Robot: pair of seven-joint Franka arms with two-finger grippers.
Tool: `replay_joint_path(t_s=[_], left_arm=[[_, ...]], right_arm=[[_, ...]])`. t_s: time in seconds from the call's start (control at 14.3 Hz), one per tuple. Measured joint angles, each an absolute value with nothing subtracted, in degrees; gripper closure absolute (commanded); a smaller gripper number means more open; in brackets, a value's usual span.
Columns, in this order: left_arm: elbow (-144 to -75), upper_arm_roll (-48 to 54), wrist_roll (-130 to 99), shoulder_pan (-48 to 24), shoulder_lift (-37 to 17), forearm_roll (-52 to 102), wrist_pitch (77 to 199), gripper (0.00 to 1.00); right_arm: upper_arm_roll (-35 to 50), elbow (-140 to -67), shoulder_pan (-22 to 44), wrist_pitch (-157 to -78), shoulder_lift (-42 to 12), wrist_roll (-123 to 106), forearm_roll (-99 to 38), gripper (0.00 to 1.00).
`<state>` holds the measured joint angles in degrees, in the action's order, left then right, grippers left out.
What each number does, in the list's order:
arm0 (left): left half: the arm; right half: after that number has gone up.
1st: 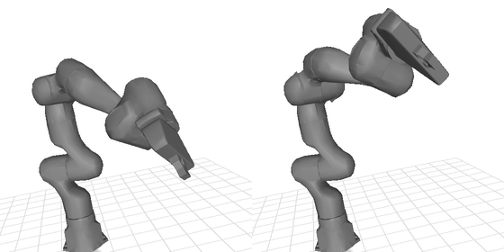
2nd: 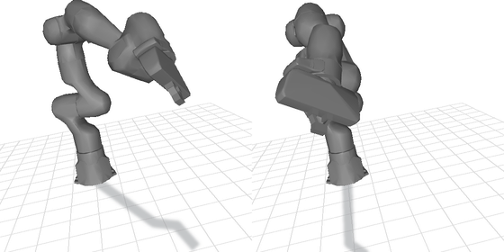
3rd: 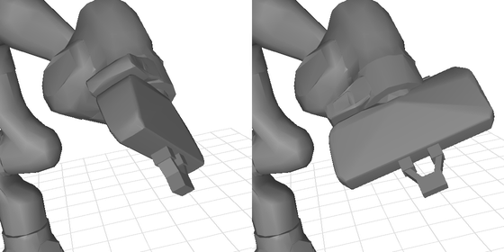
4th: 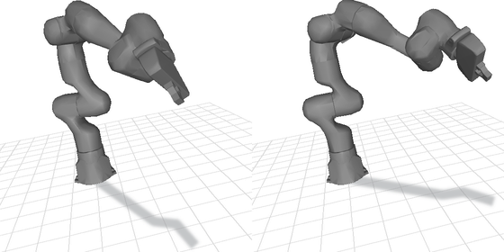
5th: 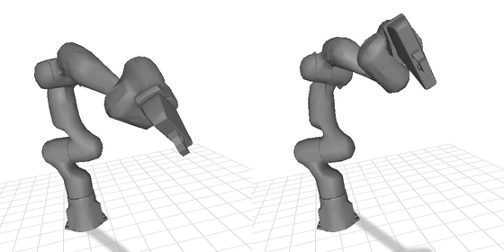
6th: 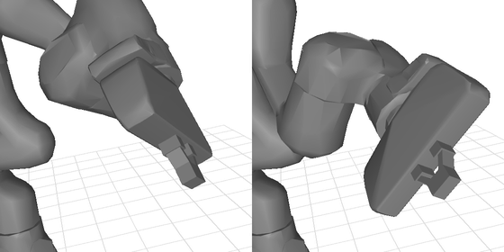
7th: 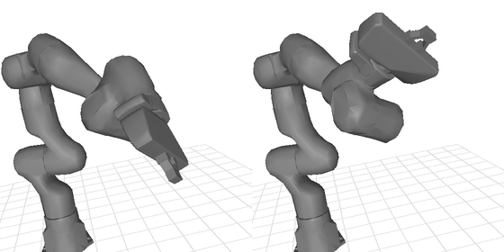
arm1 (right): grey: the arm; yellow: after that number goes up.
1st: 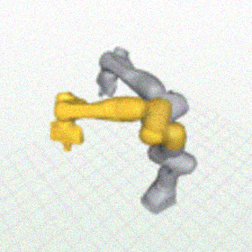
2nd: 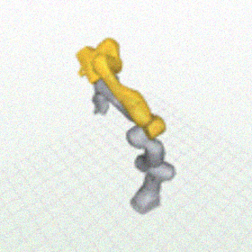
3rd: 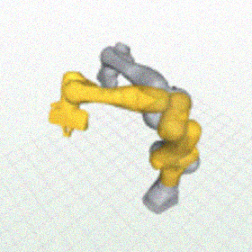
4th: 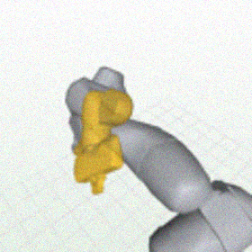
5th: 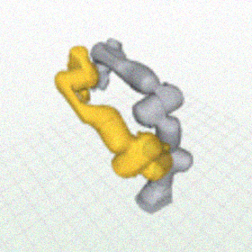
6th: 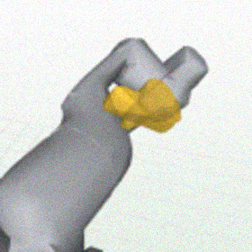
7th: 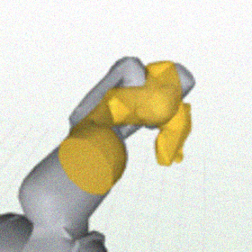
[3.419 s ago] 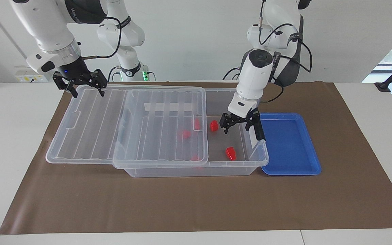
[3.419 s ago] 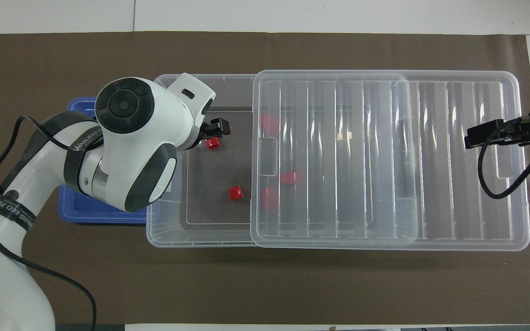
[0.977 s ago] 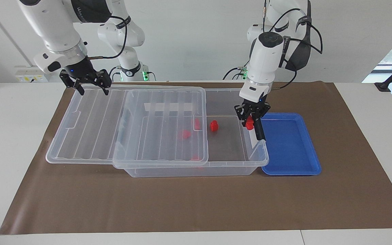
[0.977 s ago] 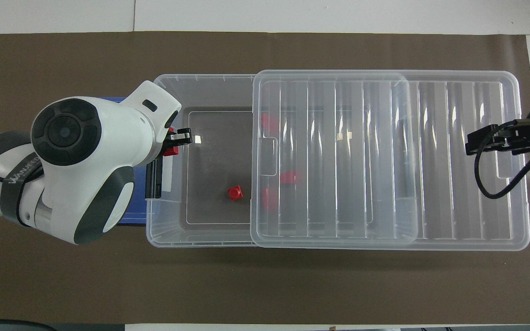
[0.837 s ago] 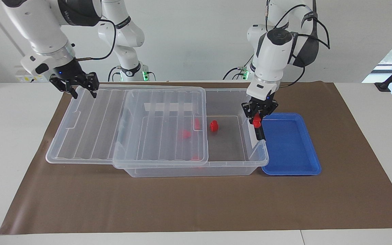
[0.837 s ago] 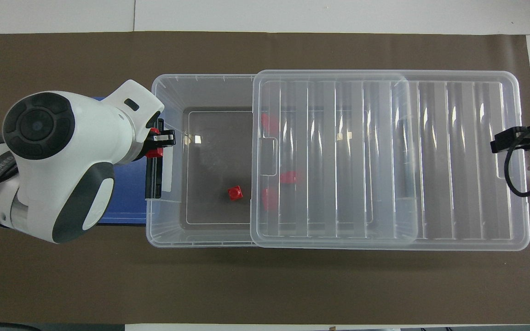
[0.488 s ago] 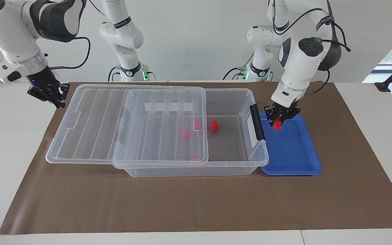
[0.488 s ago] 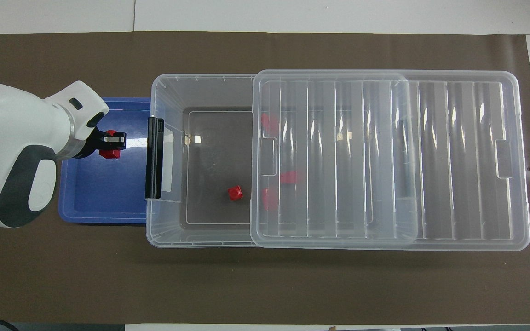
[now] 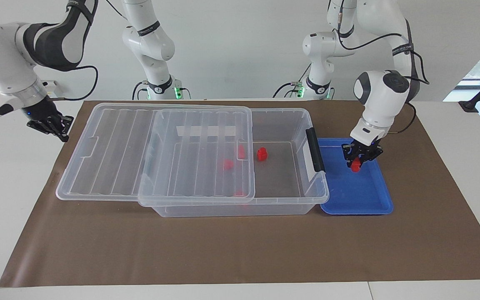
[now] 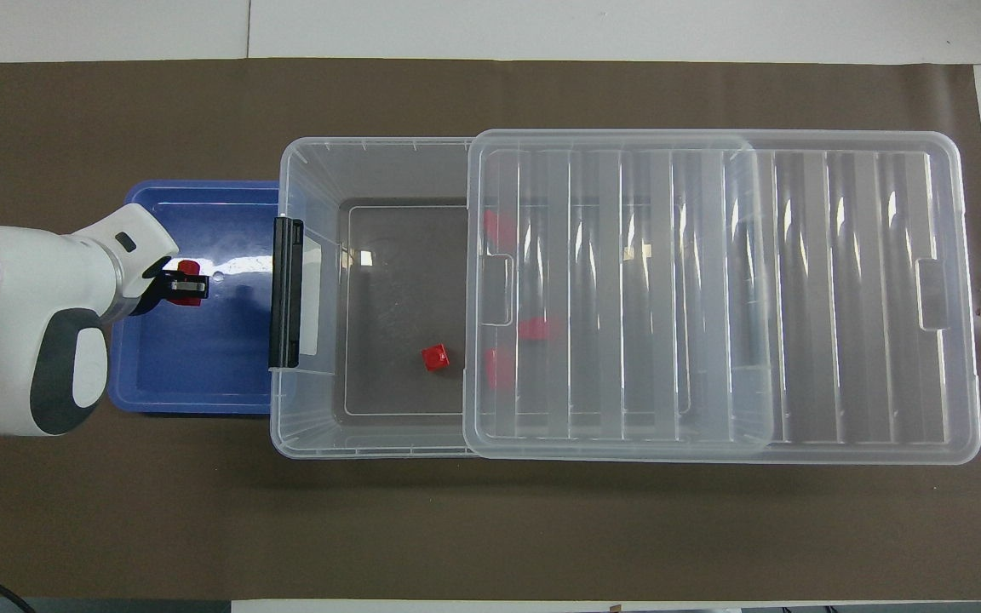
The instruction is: Place red block in blue tray from box
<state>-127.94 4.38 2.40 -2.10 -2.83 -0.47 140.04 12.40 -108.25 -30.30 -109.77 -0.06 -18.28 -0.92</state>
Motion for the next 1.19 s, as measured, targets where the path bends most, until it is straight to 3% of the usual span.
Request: replay_joint_path(t_s=[0.42, 0.49, 0.56, 0.63, 0.7, 0.77, 1.19], left_arm=[[-127.8, 4.6, 2.9, -2.1, -8.3, -0.5, 145.6, 1.0], [-127.8, 4.6, 3.0, -2.1, -8.4, -0.5, 145.8, 0.71], [-127.8, 4.6, 3.0, -2.1, -8.5, -0.5, 145.9, 0.49], [-127.8, 4.6, 3.1, -2.1, -8.5, -0.5, 145.9, 0.36], [-127.8, 4.6, 3.1, -2.1, -8.5, -0.5, 145.9, 0.06], [-127.8, 4.6, 3.1, -2.1, -8.5, -0.5, 145.9, 0.0], [-126.5, 4.6, 3.2, -2.1, -7.7, -0.5, 143.4, 0.0]], right_arm=[[12.6, -112.2, -30.1, -113.8, -0.8, -18.3, -0.9, 1.0], [12.6, -112.3, -30.1, -113.8, -0.9, -18.3, -0.9, 1.0], [12.6, -112.4, -30.1, -113.8, -1.1, -18.3, -0.9, 1.0], [12.6, -112.4, -30.1, -113.8, -1.3, -18.3, -0.9, 1.0], [12.6, -112.4, -30.0, -113.8, -1.4, -18.3, -0.9, 1.0], [12.7, -112.4, -29.8, -113.8, -1.4, -18.3, -0.9, 1.0], [12.7, -112.3, -25.3, -113.8, -1.4, -13.4, -0.9, 1.0]])
